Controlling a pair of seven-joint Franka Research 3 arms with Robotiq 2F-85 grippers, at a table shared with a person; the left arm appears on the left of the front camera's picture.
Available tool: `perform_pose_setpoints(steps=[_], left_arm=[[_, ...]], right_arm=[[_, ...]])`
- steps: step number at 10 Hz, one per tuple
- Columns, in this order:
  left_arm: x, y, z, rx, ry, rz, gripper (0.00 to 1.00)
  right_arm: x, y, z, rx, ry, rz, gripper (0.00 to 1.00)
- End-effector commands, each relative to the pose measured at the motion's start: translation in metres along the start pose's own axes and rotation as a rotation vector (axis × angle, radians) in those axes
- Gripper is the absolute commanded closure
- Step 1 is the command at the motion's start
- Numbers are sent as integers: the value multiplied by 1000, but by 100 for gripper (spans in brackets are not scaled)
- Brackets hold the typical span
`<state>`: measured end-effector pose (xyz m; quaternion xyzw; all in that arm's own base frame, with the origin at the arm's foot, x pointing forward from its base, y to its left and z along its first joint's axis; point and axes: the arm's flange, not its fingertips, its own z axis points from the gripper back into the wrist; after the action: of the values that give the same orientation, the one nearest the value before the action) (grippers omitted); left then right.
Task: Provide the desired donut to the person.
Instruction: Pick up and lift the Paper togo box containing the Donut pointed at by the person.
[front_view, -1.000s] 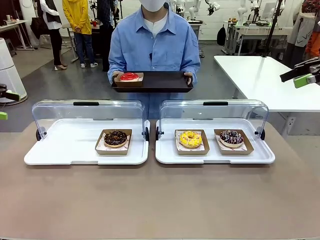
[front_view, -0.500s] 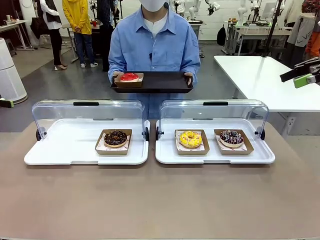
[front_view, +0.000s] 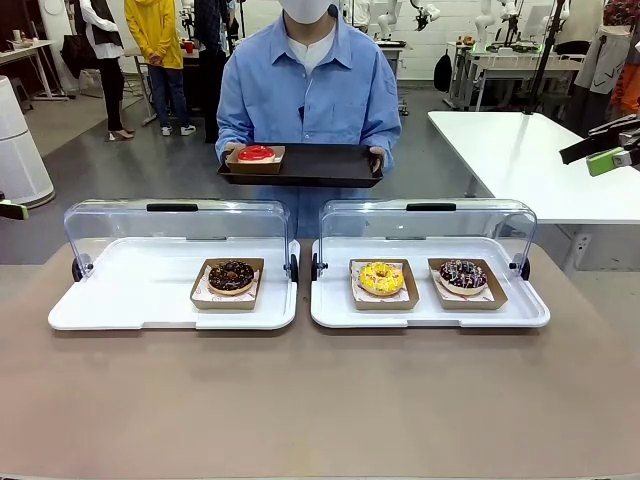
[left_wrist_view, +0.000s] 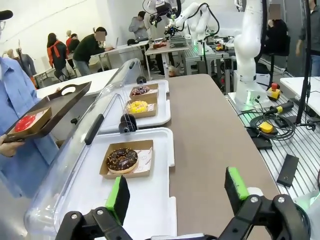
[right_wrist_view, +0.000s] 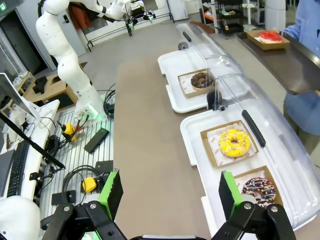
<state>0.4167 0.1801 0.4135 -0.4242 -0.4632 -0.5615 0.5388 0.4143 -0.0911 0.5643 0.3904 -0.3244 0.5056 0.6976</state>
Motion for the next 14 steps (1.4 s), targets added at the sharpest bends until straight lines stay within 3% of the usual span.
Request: perform_pose_setpoints(steps=[1, 14], left_arm=[[1, 2, -3, 28, -13, 10, 0], [1, 2, -3, 28, -13, 10, 0]], right_arm=[[1, 0, -1, 4, -7, 5, 0], [1, 0, -1, 4, -7, 5, 0]])
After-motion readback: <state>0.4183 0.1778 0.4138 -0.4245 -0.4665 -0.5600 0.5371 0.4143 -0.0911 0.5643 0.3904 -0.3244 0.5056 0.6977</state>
